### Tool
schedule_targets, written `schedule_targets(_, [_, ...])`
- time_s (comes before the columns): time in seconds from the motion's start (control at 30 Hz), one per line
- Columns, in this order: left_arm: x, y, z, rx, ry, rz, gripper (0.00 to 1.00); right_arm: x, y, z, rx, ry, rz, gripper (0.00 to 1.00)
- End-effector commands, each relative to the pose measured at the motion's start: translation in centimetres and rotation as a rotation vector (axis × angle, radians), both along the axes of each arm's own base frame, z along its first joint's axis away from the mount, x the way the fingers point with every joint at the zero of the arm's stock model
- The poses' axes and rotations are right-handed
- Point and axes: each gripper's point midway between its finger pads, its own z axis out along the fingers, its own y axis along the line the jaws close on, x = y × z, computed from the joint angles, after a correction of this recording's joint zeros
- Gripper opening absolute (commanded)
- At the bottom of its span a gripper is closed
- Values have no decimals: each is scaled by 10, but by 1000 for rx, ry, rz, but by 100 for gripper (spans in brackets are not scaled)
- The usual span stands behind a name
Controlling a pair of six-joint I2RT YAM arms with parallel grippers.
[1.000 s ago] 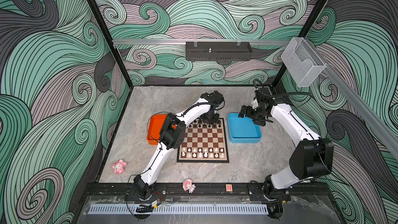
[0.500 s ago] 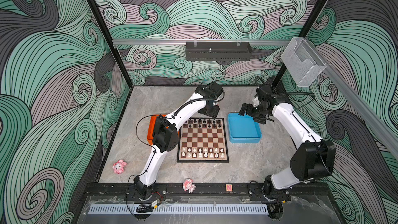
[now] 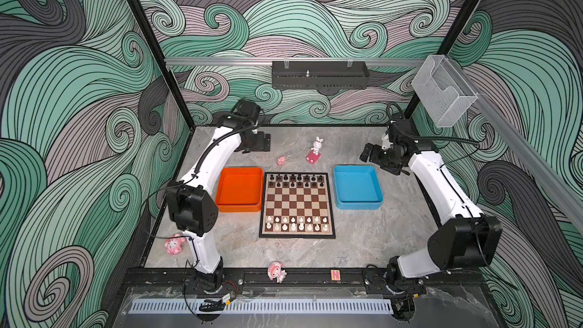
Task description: Set up the chess pieces on the board
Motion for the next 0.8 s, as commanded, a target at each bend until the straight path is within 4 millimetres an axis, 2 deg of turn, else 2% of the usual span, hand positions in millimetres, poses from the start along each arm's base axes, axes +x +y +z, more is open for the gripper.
schedule_targets(0.0, [11,36,23,-90,-171,37,99,3,-21,9,-98,-84,-47,100])
schedule_targets(0.13, [20,92,33,-190,-377,102,99,15,-42,8,-168,-187,-99,100])
schedule_targets(0.27, [18,125,8,-78,-498,105,99,26,-49,-18,-212,-278,-16,100])
schedule_targets(0.3, [16,128,-5,-54,-495,108,99,28,-50,-24,-216,-307,1,100])
schedule_targets(0.33, [12,130,-5,-38,-514,109,99,30,-52,-29,-225,-338,7,100])
schedule_targets(0.43, [6,142,-25,4,-530,158,99,32,-59,-39,-284,-435,15,100])
schedule_targets(0.5, [4,142,-34,5,-532,147,99,32,-63,-43,-327,-492,19,100])
schedule_targets(0.57, [3,145,-39,7,-525,163,99,33,-64,-47,-357,-510,39,100])
schedule_targets(0.77, [-13,151,-78,39,-511,197,99,39,-61,-74,-357,-499,85,100])
